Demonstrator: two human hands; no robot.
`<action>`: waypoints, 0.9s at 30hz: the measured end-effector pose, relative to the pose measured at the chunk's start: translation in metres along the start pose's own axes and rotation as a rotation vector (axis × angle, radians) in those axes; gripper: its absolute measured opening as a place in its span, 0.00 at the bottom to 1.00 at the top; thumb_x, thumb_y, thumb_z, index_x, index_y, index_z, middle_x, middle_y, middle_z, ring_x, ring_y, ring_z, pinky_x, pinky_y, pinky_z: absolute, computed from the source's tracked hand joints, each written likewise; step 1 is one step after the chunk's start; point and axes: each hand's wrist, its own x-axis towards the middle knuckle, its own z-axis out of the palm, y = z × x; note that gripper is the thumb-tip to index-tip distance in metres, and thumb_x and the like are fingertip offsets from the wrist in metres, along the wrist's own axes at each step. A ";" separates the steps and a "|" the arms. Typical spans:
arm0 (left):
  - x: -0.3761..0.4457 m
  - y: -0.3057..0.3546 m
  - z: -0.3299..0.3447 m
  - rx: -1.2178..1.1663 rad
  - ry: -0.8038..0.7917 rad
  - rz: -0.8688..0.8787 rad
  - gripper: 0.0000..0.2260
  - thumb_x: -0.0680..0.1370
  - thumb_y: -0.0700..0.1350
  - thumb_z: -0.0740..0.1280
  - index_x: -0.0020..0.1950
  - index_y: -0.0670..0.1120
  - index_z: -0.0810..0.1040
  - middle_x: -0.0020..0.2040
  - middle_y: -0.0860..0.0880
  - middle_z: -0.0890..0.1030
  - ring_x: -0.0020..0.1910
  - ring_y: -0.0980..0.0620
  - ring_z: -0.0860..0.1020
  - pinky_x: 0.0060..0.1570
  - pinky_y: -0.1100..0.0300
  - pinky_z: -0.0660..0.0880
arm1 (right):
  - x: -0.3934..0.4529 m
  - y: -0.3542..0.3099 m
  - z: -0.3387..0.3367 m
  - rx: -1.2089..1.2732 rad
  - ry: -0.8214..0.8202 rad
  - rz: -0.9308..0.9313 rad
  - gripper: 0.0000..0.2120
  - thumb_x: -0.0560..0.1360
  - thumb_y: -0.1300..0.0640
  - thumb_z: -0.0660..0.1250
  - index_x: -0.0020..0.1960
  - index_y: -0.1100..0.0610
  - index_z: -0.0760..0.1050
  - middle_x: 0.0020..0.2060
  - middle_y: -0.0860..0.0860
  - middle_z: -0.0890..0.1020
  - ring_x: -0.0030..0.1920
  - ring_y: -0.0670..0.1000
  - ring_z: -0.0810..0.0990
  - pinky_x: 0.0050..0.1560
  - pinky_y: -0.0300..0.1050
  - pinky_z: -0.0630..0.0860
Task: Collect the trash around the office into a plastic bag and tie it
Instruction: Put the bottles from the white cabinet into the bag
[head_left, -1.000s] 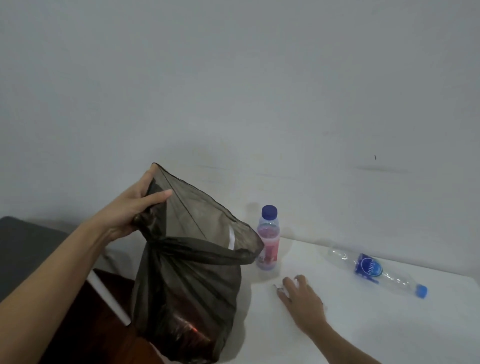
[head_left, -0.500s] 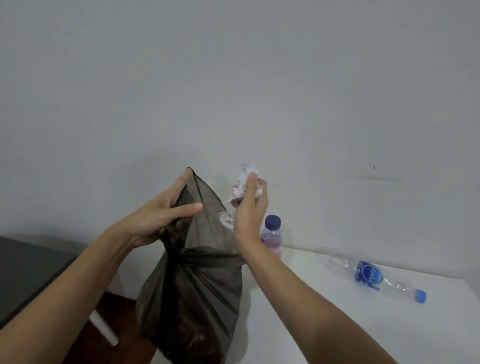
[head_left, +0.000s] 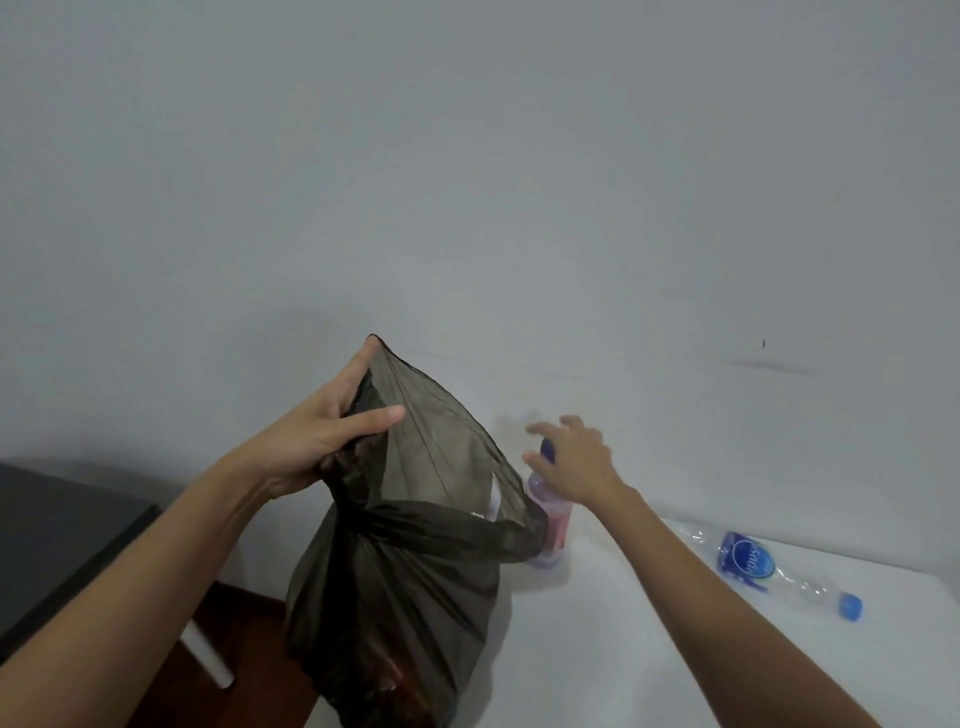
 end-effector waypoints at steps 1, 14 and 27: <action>0.001 0.001 0.001 0.007 0.005 -0.004 0.57 0.56 0.60 0.80 0.77 0.60 0.50 0.77 0.56 0.60 0.66 0.63 0.68 0.57 0.68 0.73 | 0.001 0.012 0.008 0.009 -0.109 0.002 0.17 0.77 0.48 0.61 0.65 0.43 0.68 0.64 0.55 0.69 0.60 0.61 0.73 0.61 0.53 0.72; 0.011 0.002 0.010 0.045 0.040 -0.059 0.48 0.68 0.52 0.75 0.78 0.58 0.47 0.71 0.55 0.69 0.65 0.56 0.70 0.58 0.69 0.70 | -0.048 -0.023 -0.066 0.956 0.168 -0.151 0.07 0.79 0.55 0.63 0.56 0.48 0.74 0.47 0.58 0.79 0.40 0.55 0.81 0.42 0.47 0.82; -0.012 0.021 0.031 0.053 0.019 -0.049 0.40 0.72 0.40 0.67 0.78 0.56 0.50 0.52 0.34 0.79 0.30 0.53 0.81 0.23 0.74 0.69 | -0.034 0.009 0.063 0.606 -0.305 0.393 0.10 0.69 0.71 0.66 0.39 0.58 0.81 0.28 0.54 0.77 0.23 0.47 0.73 0.24 0.35 0.69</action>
